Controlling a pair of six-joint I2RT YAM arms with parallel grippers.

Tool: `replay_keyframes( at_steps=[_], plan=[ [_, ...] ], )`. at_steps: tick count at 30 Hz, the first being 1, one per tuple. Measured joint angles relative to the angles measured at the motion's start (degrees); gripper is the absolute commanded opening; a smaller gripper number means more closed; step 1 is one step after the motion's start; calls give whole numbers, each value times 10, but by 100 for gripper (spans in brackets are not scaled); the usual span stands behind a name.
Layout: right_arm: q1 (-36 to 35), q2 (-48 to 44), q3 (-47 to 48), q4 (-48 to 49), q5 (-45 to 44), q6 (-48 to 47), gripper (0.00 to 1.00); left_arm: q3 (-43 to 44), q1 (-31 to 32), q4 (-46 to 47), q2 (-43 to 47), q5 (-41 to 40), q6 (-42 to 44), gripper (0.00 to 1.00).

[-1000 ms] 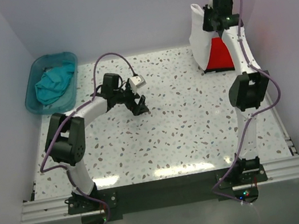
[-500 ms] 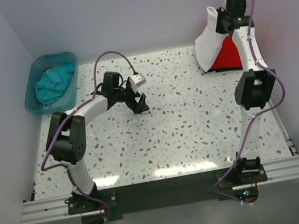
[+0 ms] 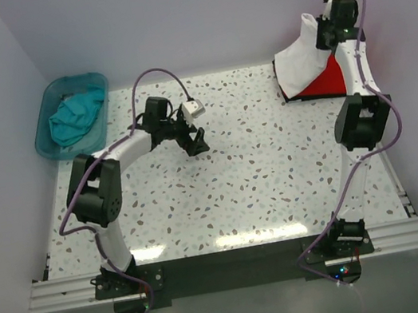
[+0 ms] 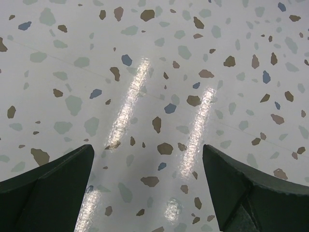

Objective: Fold and stack the t-shirts
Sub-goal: Neatly place the folded tshirt to the corner, then reset both grippers

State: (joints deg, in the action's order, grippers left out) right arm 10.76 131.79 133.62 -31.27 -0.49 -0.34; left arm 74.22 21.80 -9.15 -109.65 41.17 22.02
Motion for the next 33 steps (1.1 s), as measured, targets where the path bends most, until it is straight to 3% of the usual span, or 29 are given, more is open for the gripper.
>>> replay_keyframes(
  at_steps=[15,17,18,20,21,22,26,33],
  plan=[
    [21,45,-28,66,-2,-53,0,14,0,-29,-3,-1,0,100],
    [23,49,-33,75,-5,-58,12,15,0,-32,-4,-3,0,100],
    [23,50,-37,79,-8,-59,31,16,0,-32,-4,-5,0,100],
    [23,51,-41,86,-21,-61,50,17,0,-34,-4,-9,0,100],
    [23,51,-41,90,-30,-63,65,19,0,-35,-4,-11,-1,100],
    [23,51,-41,94,-37,-63,70,21,0,-37,-4,-12,-1,100],
    [24,51,-42,112,-62,-67,85,29,-2,-36,-4,-17,-16,100],
    [27,32,-79,124,-57,-77,94,29,-19,-30,2,-26,-76,100]
  ],
)
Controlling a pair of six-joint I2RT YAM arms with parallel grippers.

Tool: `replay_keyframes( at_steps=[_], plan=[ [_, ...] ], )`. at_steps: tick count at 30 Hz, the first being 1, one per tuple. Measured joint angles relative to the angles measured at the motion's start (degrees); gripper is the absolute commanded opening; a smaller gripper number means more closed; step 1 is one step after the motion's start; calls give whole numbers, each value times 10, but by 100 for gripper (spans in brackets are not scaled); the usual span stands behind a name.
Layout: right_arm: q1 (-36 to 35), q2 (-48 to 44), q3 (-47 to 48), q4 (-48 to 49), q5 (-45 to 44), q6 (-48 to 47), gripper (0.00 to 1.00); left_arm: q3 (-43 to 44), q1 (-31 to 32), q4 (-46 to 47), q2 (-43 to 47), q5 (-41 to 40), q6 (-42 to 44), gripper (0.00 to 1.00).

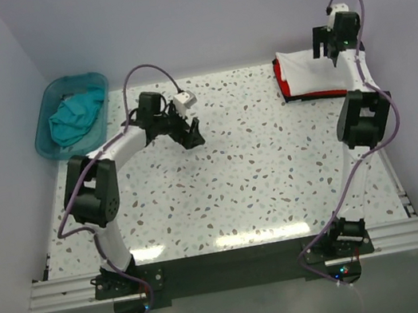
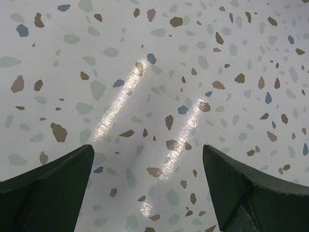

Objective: Fold and stack the t-shirts
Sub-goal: Reset both grippers

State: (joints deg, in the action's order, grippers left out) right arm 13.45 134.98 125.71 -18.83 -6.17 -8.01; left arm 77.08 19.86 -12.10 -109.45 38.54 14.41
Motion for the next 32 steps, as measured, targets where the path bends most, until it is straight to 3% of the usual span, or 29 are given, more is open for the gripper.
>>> replay_keyframes(
  at_steps=[6,13,20,27,32],
  plan=[
    [1,-60,-38,-23,63,-1,99,19,-18,-12,22,-26,-56,100],
    [1,-175,-74,-79,164,16,99,134,-25,-90,24,-120,-80,100],
    [-9,-358,-254,-105,241,31,99,161,-59,-150,63,-179,-78,100],
    [-21,-508,-472,-135,284,12,98,54,-62,-174,144,-225,-62,100],
    [-26,-560,-543,-174,296,-37,99,-35,-62,-184,187,-256,-53,100]
  ],
)
